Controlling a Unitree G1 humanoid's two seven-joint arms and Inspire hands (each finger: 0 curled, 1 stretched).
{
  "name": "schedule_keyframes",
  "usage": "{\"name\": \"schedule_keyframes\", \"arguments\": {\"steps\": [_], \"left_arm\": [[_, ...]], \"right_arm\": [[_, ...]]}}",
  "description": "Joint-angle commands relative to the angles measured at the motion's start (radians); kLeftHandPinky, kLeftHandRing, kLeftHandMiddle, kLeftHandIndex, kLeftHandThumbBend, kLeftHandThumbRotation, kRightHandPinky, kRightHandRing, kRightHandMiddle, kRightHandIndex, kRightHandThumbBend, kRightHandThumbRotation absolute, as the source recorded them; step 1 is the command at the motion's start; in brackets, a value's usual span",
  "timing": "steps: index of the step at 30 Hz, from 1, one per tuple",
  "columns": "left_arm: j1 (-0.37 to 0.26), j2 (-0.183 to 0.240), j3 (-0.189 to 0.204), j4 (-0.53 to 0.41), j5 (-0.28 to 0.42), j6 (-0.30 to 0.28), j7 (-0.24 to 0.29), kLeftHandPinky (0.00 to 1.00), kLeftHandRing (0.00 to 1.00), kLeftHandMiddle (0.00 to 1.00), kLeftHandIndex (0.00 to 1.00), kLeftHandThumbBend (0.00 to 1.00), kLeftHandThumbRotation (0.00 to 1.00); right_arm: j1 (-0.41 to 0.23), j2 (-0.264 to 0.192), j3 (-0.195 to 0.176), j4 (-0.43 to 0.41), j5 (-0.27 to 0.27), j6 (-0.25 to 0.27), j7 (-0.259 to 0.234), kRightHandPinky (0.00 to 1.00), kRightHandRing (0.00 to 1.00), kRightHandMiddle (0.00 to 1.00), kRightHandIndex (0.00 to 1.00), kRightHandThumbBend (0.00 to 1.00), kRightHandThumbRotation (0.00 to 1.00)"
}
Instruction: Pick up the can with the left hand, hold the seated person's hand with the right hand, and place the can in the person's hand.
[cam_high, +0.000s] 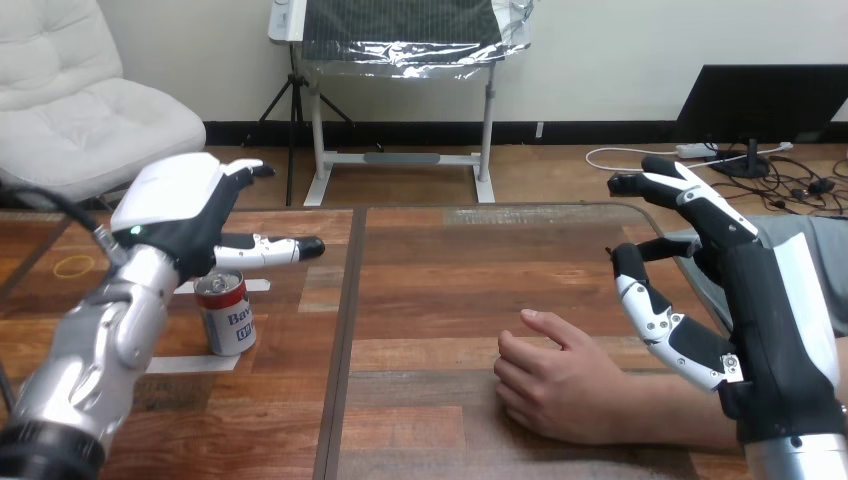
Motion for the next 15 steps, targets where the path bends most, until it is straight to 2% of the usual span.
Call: {"name": "schedule_keyframes", "arguments": {"steps": [1,7,15], "left_arm": [[-0.132,0.031,-0.045,0.065,0.036,-0.018,0.05,0.78,0.81,0.84,0.86,0.86,0.84],[-0.154,0.031,-0.079,0.111,0.065,-0.015,0.08,0.79,0.81,0.84,0.86,0.86,0.85],[-0.166,0.035,-0.109,0.143,0.082,-0.01,0.093,0.8,0.82,0.83,0.86,0.85,0.86]], "right_arm": [[-0.076,-0.022,-0.023,-0.06,-0.011,0.005,0.002,0.63,0.86,0.88,0.71,0.3,0.0],[-0.077,-0.031,-0.023,-0.064,-0.012,0.01,-0.001,0.63,0.87,0.87,0.7,0.3,0.0],[-0.079,-0.039,-0.029,-0.07,-0.027,0.018,0.003,0.62,0.87,0.87,0.69,0.31,0.0]]}}
